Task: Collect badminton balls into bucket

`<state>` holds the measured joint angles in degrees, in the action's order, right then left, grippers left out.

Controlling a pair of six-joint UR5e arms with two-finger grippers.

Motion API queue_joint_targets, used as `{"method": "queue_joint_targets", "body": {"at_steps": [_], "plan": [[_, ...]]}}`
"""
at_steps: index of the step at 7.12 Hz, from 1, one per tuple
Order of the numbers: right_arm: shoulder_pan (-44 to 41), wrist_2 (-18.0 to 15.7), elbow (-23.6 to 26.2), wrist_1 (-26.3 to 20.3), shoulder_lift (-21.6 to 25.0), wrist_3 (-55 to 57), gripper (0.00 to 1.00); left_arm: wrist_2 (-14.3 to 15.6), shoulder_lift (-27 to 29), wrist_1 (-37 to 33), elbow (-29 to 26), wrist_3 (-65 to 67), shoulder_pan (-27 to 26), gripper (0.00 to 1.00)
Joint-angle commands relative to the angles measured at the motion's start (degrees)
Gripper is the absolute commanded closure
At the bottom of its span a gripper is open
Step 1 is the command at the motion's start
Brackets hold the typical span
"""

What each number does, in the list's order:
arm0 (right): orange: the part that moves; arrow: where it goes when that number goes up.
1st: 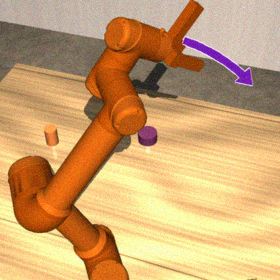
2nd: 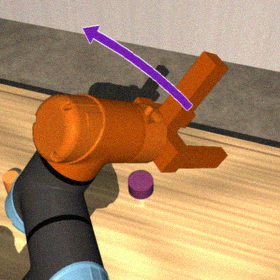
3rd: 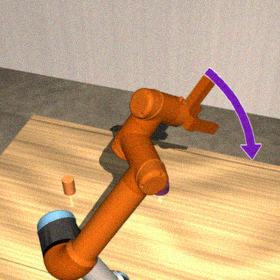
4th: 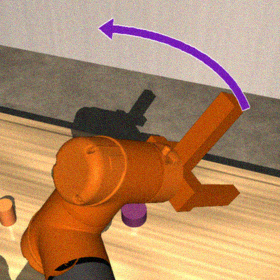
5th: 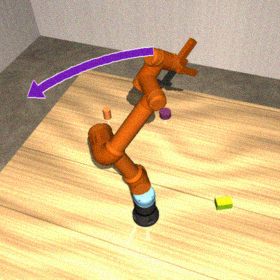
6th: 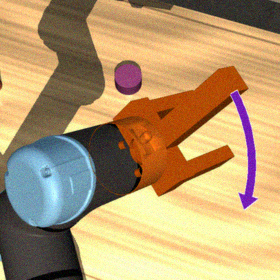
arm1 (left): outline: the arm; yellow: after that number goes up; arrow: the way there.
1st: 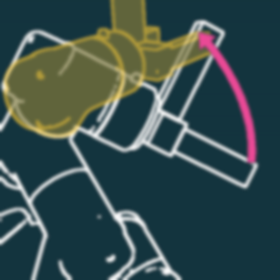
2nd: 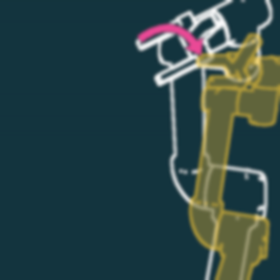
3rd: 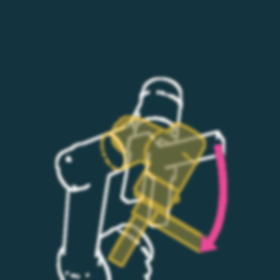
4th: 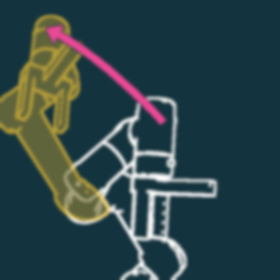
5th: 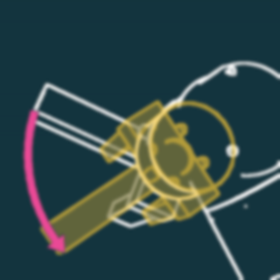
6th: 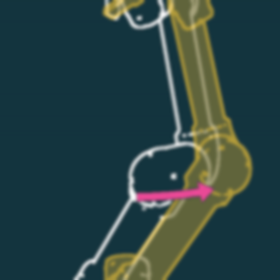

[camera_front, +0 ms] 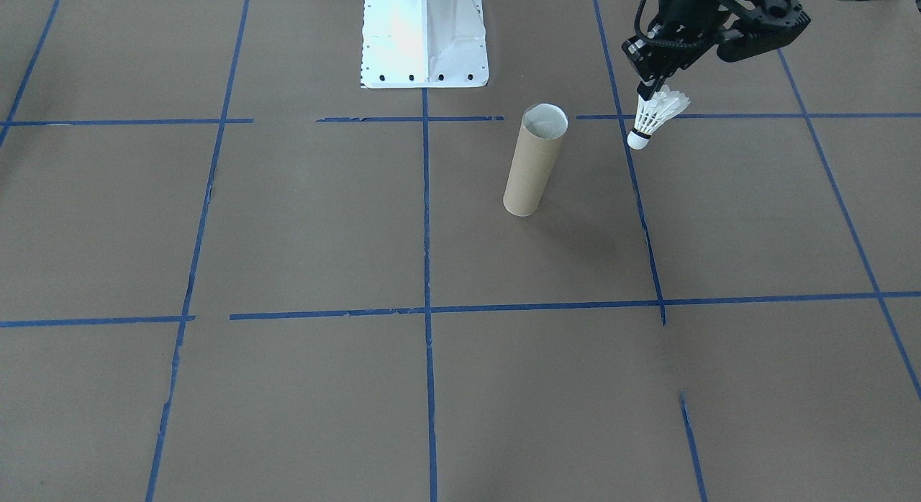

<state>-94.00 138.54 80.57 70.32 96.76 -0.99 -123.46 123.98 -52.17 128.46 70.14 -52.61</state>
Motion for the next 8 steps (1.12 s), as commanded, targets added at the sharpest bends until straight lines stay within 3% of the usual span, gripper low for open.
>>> {"method": "queue_joint_targets", "body": {"at_steps": [1,2,8], "plan": [[-0.7,2.6,0.2,-0.1,1.1,-0.2,0.0,3.4,4.8,8.6,0.1,-0.2,2.5,1.0],[-0.7,2.7,0.2,-0.1,1.1,-0.2,0.0,5.2,6.5,11.7,0.2,-0.2,3.1,1.0],[-0.8,2.7,0.2,-0.1,1.1,-0.2,0.0,5.0,6.8,11.8,0.7,-1.6,2.2,1.0]]}}
